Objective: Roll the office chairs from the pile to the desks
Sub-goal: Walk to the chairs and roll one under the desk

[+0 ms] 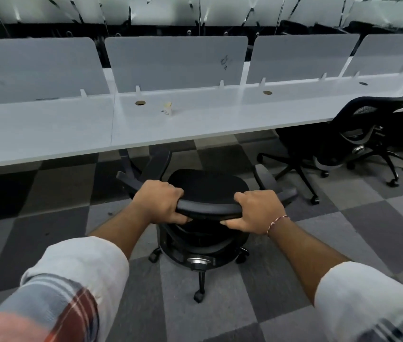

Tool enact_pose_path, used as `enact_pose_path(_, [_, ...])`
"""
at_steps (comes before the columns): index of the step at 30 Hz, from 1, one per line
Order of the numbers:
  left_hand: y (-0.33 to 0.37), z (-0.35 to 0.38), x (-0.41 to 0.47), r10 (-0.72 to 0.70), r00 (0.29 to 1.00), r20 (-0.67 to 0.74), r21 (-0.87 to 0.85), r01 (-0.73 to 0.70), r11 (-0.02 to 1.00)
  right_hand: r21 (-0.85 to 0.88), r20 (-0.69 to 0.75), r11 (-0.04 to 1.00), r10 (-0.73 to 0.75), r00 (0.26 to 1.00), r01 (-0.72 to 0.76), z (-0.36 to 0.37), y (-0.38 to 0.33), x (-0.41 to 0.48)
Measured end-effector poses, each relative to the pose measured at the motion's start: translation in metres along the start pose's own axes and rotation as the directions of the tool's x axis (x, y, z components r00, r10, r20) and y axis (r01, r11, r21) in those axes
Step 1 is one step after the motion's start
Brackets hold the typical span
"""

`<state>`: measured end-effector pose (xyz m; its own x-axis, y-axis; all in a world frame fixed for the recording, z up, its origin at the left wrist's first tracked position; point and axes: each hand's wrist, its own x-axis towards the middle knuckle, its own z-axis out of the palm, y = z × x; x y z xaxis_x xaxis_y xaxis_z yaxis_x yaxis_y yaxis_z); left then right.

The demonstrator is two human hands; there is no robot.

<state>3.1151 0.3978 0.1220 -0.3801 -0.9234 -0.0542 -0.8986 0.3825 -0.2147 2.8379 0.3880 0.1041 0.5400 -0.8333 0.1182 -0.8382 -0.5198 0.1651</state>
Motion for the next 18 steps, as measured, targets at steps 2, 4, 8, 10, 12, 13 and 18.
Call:
enact_pose_path(2, [0.003,-0.001,0.032,0.005,1.000,-0.008,0.001,-0.005,1.000,0.001,0.001,1.000,0.005,1.000,-0.005,0.006,0.026,0.013])
enact_pose_path(4, [0.003,-0.003,0.055,0.003,1.000,-0.009,-0.010,-0.003,1.000,0.001,-0.004,1.000,0.001,1.000,-0.001,0.009,0.045,0.024])
enact_pose_path(8, [0.003,-0.004,0.101,0.023,1.000,-0.016,0.000,-0.023,1.000,-0.018,-0.038,1.000,0.012,0.999,-0.013,0.019,0.079,0.044])
enact_pose_path(10, [0.004,-0.007,0.125,0.031,0.999,-0.015,0.001,-0.031,1.000,-0.022,-0.045,0.999,0.024,0.999,-0.025,0.025,0.096,0.055])
enact_pose_path(12, [0.005,-0.009,0.150,0.044,0.999,-0.015,0.007,-0.044,0.999,-0.022,-0.059,0.999,0.032,0.998,-0.034,0.029,0.116,0.065])
enact_pose_path(13, [0.005,-0.009,0.159,0.047,0.999,-0.010,0.006,-0.047,0.999,-0.017,-0.059,0.999,0.036,0.998,-0.037,0.030,0.123,0.069])
enact_pose_path(18, [0.008,-0.013,0.212,0.066,0.998,0.005,-0.005,-0.066,0.998,-0.018,-0.070,0.999,0.043,0.997,-0.045,0.042,0.168,0.094])
